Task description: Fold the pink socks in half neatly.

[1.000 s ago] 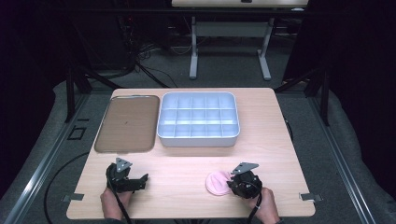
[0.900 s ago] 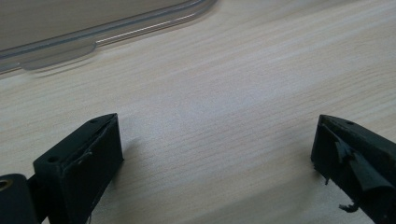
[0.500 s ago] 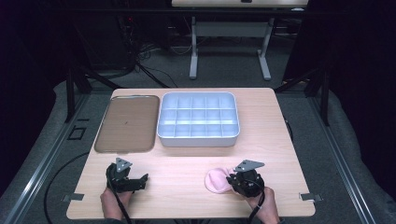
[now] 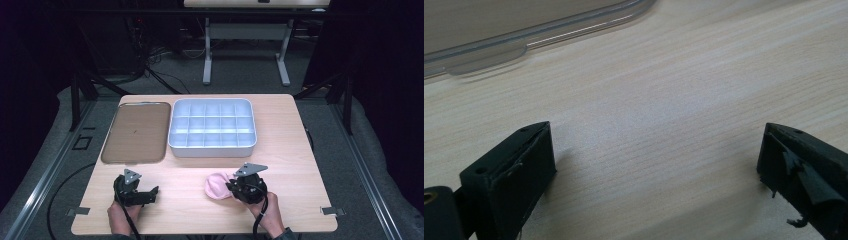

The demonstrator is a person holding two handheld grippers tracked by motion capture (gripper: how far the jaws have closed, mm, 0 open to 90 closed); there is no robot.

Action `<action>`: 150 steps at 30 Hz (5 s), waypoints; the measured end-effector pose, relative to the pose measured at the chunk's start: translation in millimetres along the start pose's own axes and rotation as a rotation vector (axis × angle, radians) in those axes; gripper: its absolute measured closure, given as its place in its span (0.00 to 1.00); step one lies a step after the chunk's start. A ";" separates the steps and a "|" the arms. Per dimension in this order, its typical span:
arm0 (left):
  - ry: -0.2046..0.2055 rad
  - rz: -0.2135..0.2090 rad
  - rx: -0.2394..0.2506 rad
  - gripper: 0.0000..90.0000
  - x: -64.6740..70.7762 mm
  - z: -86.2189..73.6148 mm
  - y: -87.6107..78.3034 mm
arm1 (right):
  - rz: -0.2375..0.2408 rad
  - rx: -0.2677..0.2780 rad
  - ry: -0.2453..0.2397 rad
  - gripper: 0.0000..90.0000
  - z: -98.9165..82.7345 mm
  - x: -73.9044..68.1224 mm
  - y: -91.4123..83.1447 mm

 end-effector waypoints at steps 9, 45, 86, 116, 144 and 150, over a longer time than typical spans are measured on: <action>0.000 0.000 0.000 0.02 0.0 0.0 0.0 | 0.015 -0.040 0.005 0.88 12.2 -14.1 34.1; -0.031 -0.115 0.046 0.15 16.1 9.9 -11.1 | -0.072 -0.043 0.150 0.68 -28.4 49.5 19.2; 0.121 -0.351 -0.032 0.94 99.7 32.4 10.6 | -0.108 -0.032 0.137 0.81 -43.7 39.8 24.6; 0.083 -0.412 0.053 0.97 99.5 31.4 24.1 | -0.049 0.045 0.270 0.78 -47.0 68.6 6.7; 0.094 -0.397 0.059 0.97 101.5 30.9 23.4 | -0.045 -0.004 0.245 0.95 -38.2 66.4 14.3; 0.089 -0.401 0.057 0.97 100.9 31.1 23.6 | -0.050 0.006 0.220 0.95 -34.0 61.9 7.9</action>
Point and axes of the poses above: each handheld gripper's, and its own axes: y roughly forward along the jaws, z roughly out of its top, x roughly to its right, the point moved 2 cm from there along y, roughly forward along the jaws, and after that the axes turned 2 degrees about z, right-handed, at the moved point
